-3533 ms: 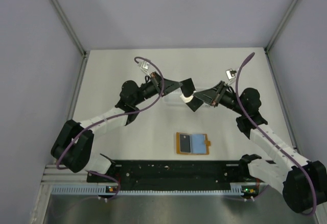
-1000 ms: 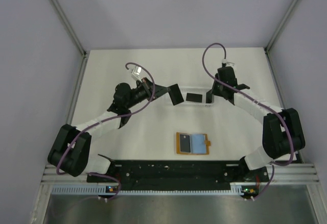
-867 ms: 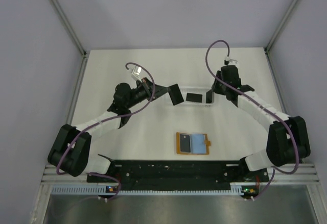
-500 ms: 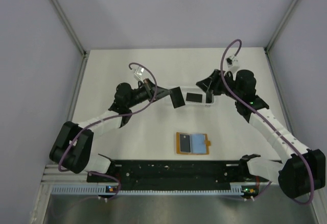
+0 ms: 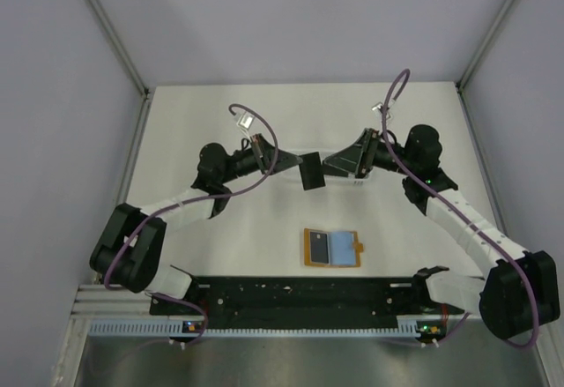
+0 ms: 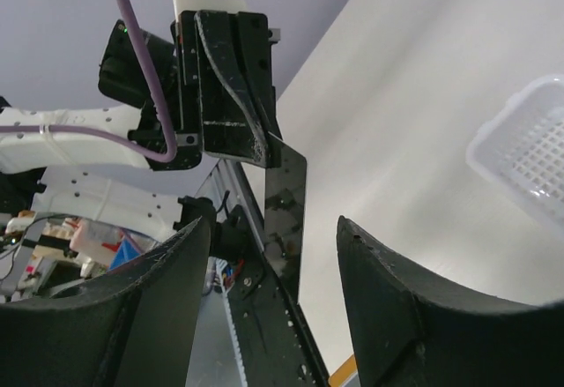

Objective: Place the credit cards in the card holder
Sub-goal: Insert the credit card into the card holder.

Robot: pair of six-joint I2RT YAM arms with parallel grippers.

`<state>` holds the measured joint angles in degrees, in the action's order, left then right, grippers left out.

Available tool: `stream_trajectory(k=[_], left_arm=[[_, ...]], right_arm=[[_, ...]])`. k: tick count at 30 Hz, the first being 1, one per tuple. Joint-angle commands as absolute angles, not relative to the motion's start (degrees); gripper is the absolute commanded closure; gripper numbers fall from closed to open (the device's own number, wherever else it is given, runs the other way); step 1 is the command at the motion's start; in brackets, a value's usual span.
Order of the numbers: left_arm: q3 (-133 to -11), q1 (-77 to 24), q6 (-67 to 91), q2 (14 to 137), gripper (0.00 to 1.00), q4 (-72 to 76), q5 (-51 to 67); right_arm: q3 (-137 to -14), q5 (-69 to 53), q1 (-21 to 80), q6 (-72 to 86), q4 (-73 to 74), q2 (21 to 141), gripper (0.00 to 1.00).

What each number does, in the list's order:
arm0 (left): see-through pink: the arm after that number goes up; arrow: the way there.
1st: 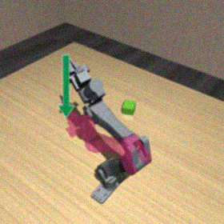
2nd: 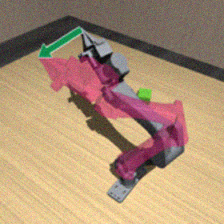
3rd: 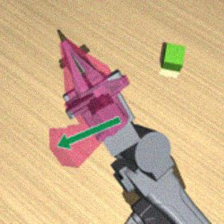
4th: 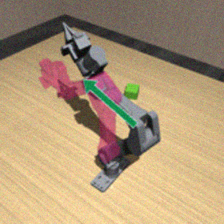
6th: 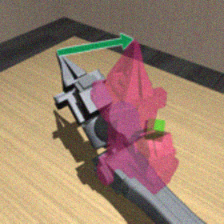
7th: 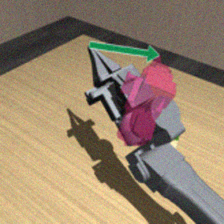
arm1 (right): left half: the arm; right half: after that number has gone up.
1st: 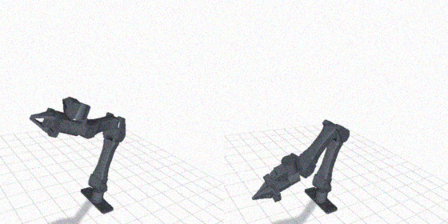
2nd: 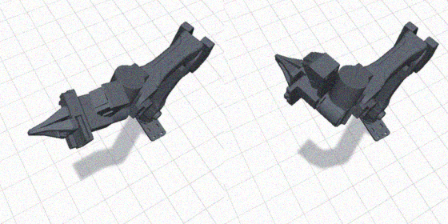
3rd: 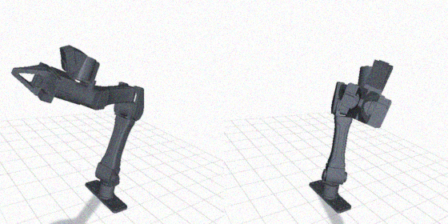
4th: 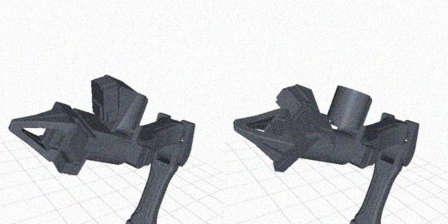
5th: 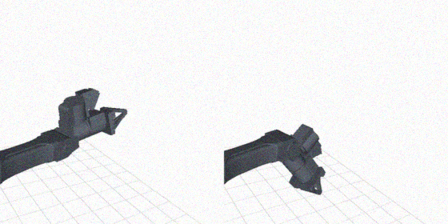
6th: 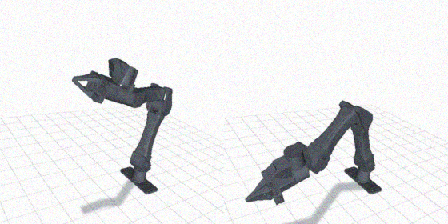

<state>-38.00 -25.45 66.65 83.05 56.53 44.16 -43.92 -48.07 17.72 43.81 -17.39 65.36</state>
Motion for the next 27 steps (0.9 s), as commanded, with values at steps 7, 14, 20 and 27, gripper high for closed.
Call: stream_trajectory(k=[7, 14, 20, 27], left_arm=[[-44.1, -27.5, 68.5, 84.3, 1.0, 61.3, 45.7], [-45.8, -29.6, 67.4, 85.4, 1.0, 60.0, 45.9], [-46.1, -30.6, 67.1, 86.0, 1.0, 59.9, 46.1], [-46.1, -30.6, 66.6, 86.0, 1.0, 59.5, 46.2]], right_arm=[[-45.8, -51.9, 21.8, 40.6, -15.7, 66.1, 0.43], [-45.6, -52.9, 22.2, 41.8, -17.8, 66.9, 0.57], [-45.6, -53.4, 22.3, 41.9, -18.0, 67.0, 0.67], [-46.1, -53.0, 22.3, 39.8, -14.9, 66.4, 0.67]])
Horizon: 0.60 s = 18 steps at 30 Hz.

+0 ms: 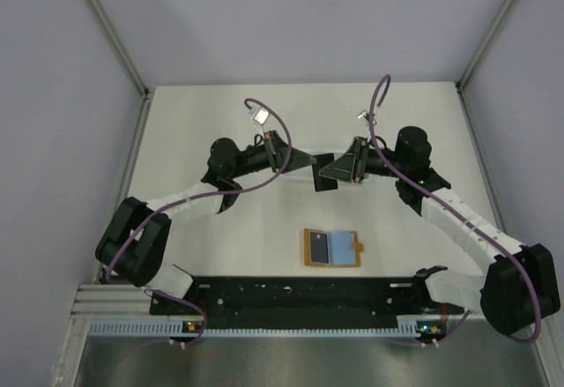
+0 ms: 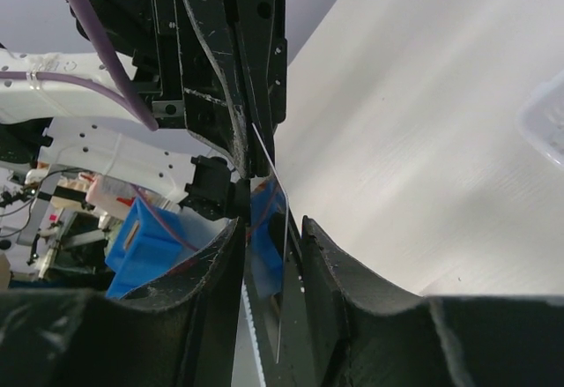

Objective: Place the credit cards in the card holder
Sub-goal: Insert the credit card into the card holder.

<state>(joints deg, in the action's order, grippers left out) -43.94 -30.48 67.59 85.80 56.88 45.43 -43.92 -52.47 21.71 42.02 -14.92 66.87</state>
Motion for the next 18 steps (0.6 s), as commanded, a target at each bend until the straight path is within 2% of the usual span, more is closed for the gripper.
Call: stream_trajectory(k=[1, 18], left_arm=[[-46.1, -30.6, 66.6, 85.8, 1.0, 59.3, 46.2], [-45.7, -30.5, 66.0, 85.4, 1.0, 58.6, 46.8]], right_arm=[[-46.1, -53.0, 22.3, 39.5, -14.3, 66.2, 0.67], [-48.3, -51.5, 22.1, 36.3, -9.5, 65.0, 0.65]])
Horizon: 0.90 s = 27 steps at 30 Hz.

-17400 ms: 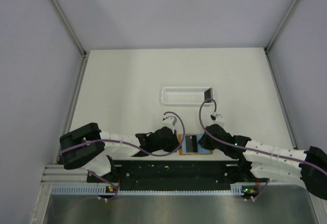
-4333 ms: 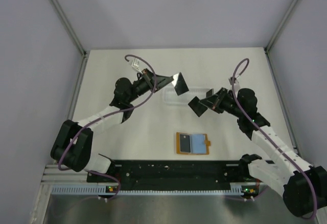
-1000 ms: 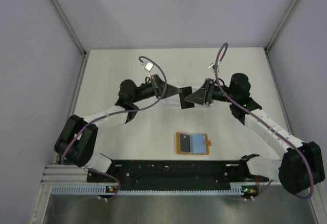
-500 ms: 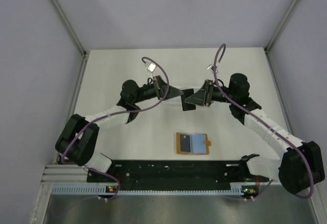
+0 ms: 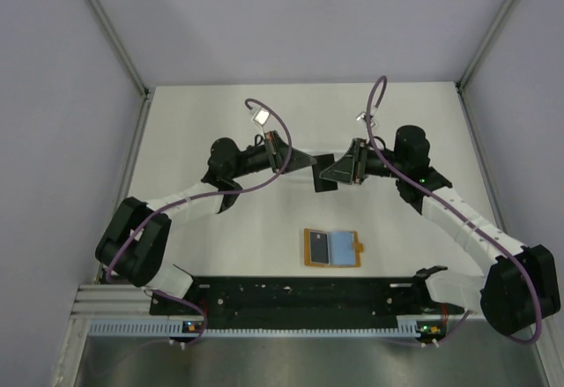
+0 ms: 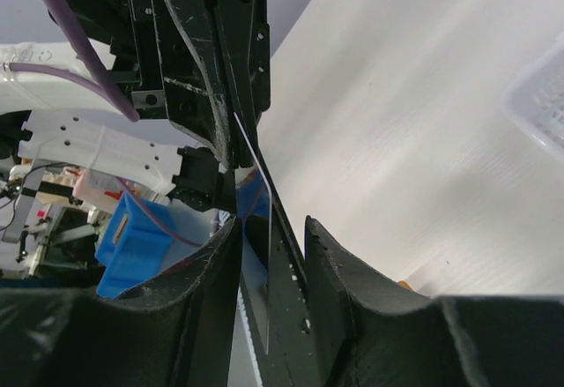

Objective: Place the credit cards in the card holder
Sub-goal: Insert the credit card into the card holder.

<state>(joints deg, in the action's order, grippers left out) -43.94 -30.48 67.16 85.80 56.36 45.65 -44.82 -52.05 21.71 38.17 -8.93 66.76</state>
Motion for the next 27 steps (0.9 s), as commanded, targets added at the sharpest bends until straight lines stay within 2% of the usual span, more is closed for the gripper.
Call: stream_trajectory(k=[1, 27], left_arm=[[-45.5, -30.6, 65.9, 85.3, 1.0, 58.6, 46.8], [-45.4, -30.6, 65.7, 85.0, 1.0, 58.5, 46.9]], right_arm=[[-48.3, -51.4, 21.9, 36.2, -9.4, 64.9, 0.65], [-48.6, -52.0, 19.3, 34.6, -5.9, 62.1, 0.69]])
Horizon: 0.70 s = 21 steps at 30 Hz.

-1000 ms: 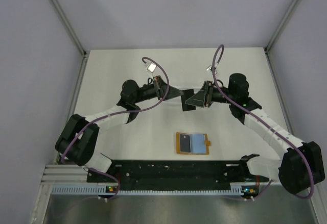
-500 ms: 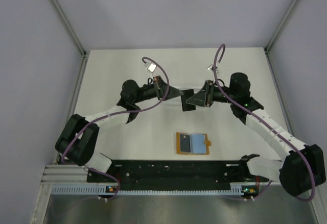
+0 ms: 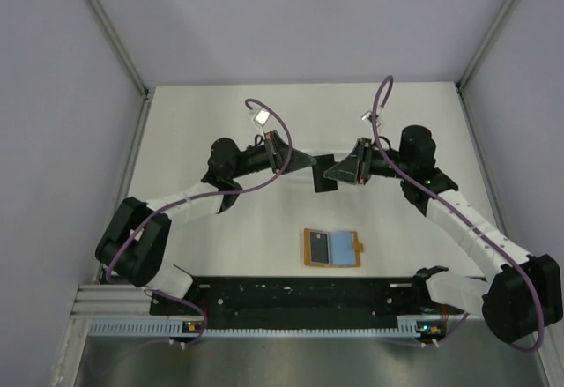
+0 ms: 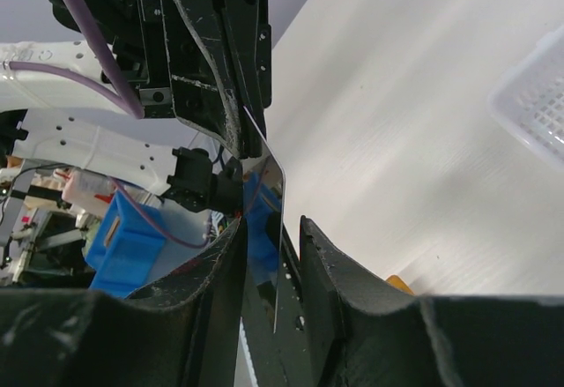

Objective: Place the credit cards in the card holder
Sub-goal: Insert the credit card into the card holder.

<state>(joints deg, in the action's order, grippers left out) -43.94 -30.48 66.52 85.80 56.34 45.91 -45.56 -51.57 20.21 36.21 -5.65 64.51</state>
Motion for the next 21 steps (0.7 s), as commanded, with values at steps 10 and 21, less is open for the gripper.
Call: stream_trajectory(k=[10, 21], left_arm=[[-45.4, -30.6, 65.7, 84.9, 1.0, 58.4, 46.9], [-45.5, -30.5, 65.3, 85.0, 0.72, 57.5, 46.4]], right_arm=[[-48.5, -52.7, 18.5, 34.3, -4.9, 61.3, 0.69], [-48.7, -50.2, 18.5, 33.1, -1.8, 59.9, 1.0]])
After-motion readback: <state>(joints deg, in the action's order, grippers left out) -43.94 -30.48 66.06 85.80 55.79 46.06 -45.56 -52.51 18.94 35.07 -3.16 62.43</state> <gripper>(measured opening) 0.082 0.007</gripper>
